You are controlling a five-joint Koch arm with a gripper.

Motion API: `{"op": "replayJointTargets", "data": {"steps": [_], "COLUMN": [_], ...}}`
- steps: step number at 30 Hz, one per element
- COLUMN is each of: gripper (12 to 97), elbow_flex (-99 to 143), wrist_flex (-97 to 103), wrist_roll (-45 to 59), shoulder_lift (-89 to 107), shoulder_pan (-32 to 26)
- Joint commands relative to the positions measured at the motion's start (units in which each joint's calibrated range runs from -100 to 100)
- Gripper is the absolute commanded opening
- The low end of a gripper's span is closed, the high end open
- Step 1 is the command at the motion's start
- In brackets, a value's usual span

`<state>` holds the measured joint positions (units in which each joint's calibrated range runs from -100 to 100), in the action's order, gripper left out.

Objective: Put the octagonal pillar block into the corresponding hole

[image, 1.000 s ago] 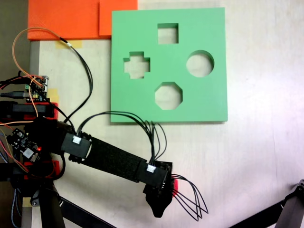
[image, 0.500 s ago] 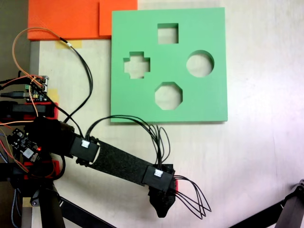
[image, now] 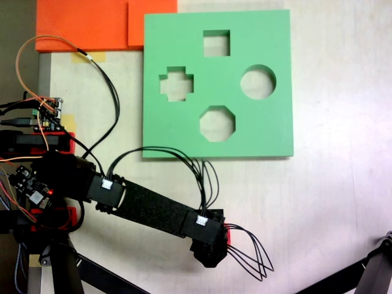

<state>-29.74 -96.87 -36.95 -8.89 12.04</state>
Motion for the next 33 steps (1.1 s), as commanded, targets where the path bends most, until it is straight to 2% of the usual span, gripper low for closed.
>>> {"op": "replayJointTargets", "data": {"steps": [1, 8, 20, 27, 33], "gripper": [39.2, 36.2, 36.2, 36.2, 36.2], "elbow_flex": [-1.0, -1.0, -1.0, 2.2, 2.1], "wrist_flex": [-3.1, -3.1, -3.1, -3.1, -3.1], "wrist_roll": [0.3, -0.3, -6.7, -11.8, -19.5], "shoulder_lift": [0.1, 0.8, 19.4, 32.6, 36.8], "shoulder_pan": [0.0, -0.2, -3.5, -9.1, -17.6]}}
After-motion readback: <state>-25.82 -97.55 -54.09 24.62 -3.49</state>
